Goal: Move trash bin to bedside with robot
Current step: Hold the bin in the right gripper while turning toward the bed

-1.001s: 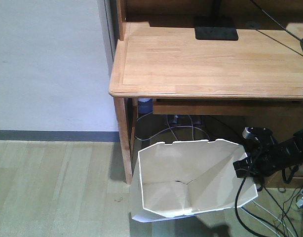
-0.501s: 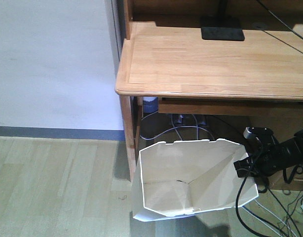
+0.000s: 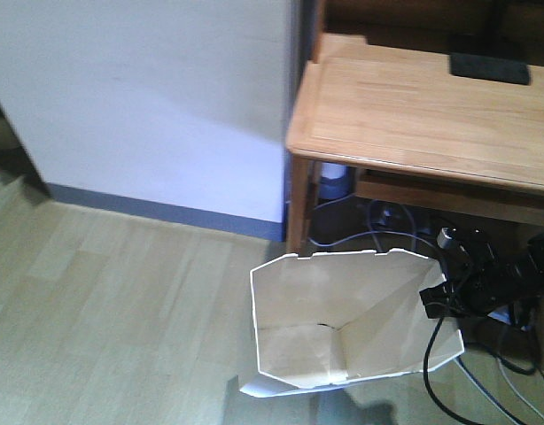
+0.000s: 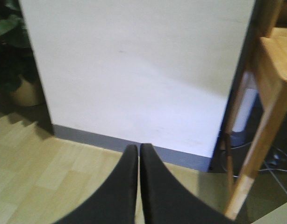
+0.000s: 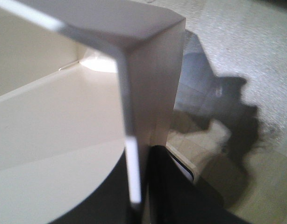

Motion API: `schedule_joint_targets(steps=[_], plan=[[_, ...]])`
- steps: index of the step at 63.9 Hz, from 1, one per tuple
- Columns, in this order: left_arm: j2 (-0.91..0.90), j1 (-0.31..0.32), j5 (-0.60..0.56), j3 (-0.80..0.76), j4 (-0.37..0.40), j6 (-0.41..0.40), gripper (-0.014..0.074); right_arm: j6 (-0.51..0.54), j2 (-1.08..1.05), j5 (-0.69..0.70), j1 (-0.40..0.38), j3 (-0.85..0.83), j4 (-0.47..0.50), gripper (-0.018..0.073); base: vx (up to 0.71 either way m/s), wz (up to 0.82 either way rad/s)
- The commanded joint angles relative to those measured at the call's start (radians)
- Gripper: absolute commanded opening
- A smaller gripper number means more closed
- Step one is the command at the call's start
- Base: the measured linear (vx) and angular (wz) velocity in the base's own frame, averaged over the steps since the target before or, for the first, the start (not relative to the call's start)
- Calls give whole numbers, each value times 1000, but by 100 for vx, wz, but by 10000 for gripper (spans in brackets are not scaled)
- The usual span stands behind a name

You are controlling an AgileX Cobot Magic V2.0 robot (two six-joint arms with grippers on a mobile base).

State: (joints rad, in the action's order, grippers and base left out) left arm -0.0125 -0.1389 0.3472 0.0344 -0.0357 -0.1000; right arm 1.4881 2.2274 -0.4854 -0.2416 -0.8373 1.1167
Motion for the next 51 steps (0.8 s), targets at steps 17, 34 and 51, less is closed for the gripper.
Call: schedule_joint_targets(steps=[17, 34, 51], plan=[[-14, 3, -66, 3, 2, -4, -6, -2, -72, -196, -2, -11, 56, -6, -9, 57], [-14, 3, -66, 3, 2, -4, -6, -2, -72, -196, -2, -11, 56, -6, -7, 61], [-14, 3, -66, 3, 2, -4, -6, -2, -72, -196, -2, -11, 56, -6, -2, 45]])
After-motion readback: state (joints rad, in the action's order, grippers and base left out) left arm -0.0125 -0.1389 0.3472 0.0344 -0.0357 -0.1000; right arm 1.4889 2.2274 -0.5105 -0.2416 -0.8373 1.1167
